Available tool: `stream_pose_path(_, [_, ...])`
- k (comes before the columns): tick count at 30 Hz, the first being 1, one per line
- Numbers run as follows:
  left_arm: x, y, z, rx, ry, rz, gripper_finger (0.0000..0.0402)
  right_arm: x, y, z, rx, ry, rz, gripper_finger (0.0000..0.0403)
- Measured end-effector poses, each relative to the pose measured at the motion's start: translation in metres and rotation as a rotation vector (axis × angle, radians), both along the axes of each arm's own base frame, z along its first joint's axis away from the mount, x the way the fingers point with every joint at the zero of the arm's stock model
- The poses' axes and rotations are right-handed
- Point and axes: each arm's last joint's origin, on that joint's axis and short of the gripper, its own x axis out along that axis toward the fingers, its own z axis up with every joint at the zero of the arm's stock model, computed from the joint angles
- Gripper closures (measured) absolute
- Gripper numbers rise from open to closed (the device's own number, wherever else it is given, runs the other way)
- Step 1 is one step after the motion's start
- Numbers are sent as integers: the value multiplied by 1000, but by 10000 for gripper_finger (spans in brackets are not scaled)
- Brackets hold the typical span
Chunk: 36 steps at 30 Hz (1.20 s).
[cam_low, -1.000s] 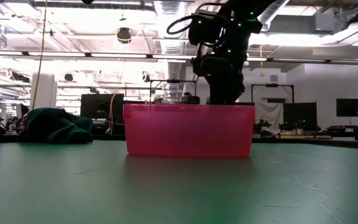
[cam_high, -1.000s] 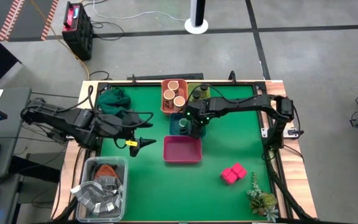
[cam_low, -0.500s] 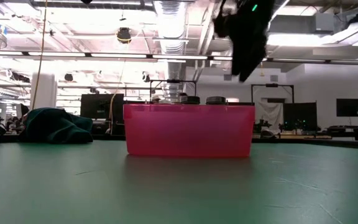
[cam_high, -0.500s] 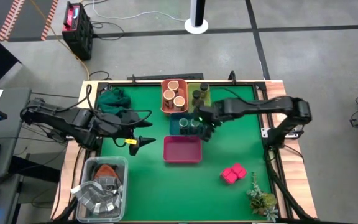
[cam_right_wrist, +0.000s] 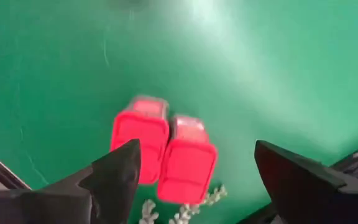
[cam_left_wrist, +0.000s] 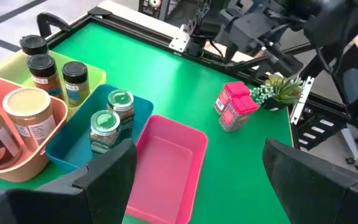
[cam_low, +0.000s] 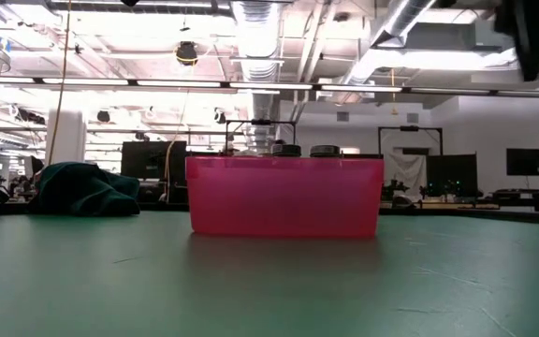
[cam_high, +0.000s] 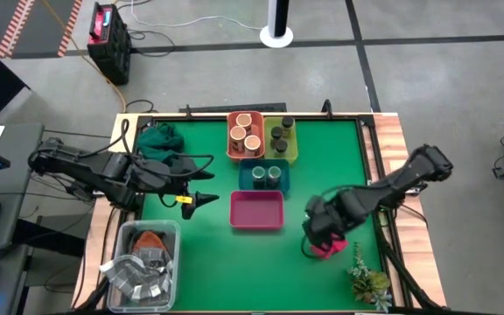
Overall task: Sort spices by type
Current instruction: Put the right red seasoning can into the red bin
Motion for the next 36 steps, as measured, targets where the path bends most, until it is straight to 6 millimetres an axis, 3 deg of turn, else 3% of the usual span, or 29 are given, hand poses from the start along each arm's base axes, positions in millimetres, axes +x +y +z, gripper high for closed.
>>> stream_pose_path(7, [0,-1,0,-16,5,-37,72,-35,42,-14,49,50,-18,61])
stream_pose_path(16, [0,-2,-1,-20,21,-59,72,-63,62,-34,128,86,-98,61])
stream_pose_path(27, [-1,-2,-2,-25,34,-83,72,-57,57,-74,163,55,-152,61])
stream_pose_path(36, [-1,-3,-3,-32,39,-99,72,-51,40,-89,137,76,-172,61])
